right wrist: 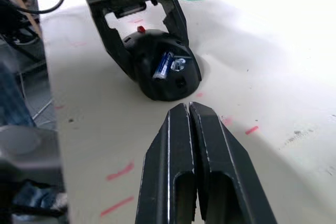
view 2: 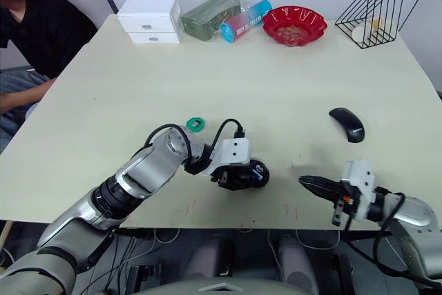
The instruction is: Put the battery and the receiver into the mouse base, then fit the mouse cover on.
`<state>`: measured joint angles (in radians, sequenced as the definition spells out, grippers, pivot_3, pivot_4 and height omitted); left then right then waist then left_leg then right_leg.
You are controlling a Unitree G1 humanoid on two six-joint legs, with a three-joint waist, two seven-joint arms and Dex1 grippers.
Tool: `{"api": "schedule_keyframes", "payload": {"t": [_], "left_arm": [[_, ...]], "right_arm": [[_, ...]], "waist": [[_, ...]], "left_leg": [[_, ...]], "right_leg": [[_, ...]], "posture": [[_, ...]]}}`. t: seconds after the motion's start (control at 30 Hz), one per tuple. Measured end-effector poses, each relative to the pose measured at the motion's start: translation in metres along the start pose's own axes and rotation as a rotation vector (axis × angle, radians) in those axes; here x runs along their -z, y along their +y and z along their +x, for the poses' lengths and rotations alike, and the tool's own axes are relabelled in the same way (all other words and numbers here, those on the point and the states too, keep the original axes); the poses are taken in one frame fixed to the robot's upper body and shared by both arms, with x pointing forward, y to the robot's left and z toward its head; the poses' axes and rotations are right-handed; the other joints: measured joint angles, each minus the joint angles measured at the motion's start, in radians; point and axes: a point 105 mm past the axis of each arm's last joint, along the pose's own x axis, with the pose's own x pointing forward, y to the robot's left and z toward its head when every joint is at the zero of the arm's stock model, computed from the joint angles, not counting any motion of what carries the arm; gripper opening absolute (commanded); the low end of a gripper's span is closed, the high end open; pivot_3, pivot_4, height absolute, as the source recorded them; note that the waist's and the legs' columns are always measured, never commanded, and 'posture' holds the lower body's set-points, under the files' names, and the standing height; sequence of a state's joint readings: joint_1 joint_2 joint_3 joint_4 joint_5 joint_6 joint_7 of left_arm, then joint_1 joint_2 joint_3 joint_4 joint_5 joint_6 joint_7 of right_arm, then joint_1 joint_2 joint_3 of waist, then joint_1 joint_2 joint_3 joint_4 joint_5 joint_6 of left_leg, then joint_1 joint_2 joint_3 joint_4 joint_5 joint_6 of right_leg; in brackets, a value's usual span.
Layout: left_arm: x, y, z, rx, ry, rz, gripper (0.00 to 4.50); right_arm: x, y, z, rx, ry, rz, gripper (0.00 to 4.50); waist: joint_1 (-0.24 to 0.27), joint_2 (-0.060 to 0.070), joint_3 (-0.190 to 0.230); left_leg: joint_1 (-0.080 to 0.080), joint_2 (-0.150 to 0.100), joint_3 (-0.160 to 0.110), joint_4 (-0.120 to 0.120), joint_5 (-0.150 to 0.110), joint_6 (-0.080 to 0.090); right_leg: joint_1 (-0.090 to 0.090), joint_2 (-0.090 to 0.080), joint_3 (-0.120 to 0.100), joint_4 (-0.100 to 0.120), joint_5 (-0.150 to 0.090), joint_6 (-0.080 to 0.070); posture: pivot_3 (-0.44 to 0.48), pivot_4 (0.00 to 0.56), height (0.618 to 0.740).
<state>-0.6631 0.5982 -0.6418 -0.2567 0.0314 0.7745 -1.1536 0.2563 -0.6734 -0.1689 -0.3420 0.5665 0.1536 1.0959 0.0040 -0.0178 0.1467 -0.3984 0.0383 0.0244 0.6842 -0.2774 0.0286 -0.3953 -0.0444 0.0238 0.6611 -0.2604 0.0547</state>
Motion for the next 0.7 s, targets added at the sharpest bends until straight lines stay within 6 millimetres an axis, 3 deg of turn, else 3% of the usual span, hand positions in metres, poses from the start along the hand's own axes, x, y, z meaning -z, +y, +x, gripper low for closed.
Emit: {"api": "schedule_keyframes", "payload": {"t": [0.03,0.1,0.2,0.27,0.33,0.7], "left_arm": [[0.0,0.0,0.0,0.0,-0.001,0.002,2.91],[0.0,0.0,0.0,0.0,-0.001,0.002,2.91],[0.0,0.0,0.0,0.0,-0.001,0.003,2.91],[0.0,0.0,0.0,0.0,-0.002,0.004,2.91],[0.0,0.0,0.0,0.001,-0.002,0.004,2.91],[0.0,0.0,0.0,0.005,-0.007,-0.011,2.91]], "right_arm": [[-0.002,-0.001,-0.007,-0.001,-0.018,-0.006,0.93],[-0.004,-0.002,-0.017,0.002,-0.036,-0.02,2.02],[-0.005,-0.002,-0.027,-0.019,-0.054,-0.036,2.96],[-0.007,-0.005,-0.033,-0.013,-0.067,-0.044,3.93],[-0.009,-0.008,-0.04,-0.005,-0.078,-0.052,4.43],[-0.009,-0.008,-0.065,-0.03,-0.121,-0.073,4.43]], "waist": [[0.002,0.0,0.0],[0.001,0.0,0.0],[0.001,0.0,0.0],[0.002,0.001,0.0],[0.002,0.001,0.0],[0.003,0.001,0.001]], "left_leg": [[0.0,0.0,0.0,0.0,0.0,0.0],[0.0,0.0,0.0,0.0,0.0,0.0],[0.0,0.0,0.0,0.0,0.0,0.0],[0.0,0.0,0.0,0.0,0.0,0.0],[0.0,0.0,0.0,0.0,0.0,0.0],[0.0,0.0,0.001,0.0,0.0,0.0]], "right_leg": [[0.0,0.0,0.0,0.0,0.0,0.0],[0.0,0.0,0.0,0.0,0.0,0.0],[0.0,0.0,0.0,0.0,0.0,0.0],[0.0,0.0,0.0,0.0,0.0,0.0],[0.0,0.0,0.0,0.0,0.0,0.0],[0.0,0.0,0.001,0.0,0.0,0.0]], "posture": [[0.0,0.15,0.74],[0.0,0.15,0.74],[0.0,0.15,0.74],[0.0,0.15,0.74],[0.0,0.15,0.74],[0.0,0.15,0.74]]}}
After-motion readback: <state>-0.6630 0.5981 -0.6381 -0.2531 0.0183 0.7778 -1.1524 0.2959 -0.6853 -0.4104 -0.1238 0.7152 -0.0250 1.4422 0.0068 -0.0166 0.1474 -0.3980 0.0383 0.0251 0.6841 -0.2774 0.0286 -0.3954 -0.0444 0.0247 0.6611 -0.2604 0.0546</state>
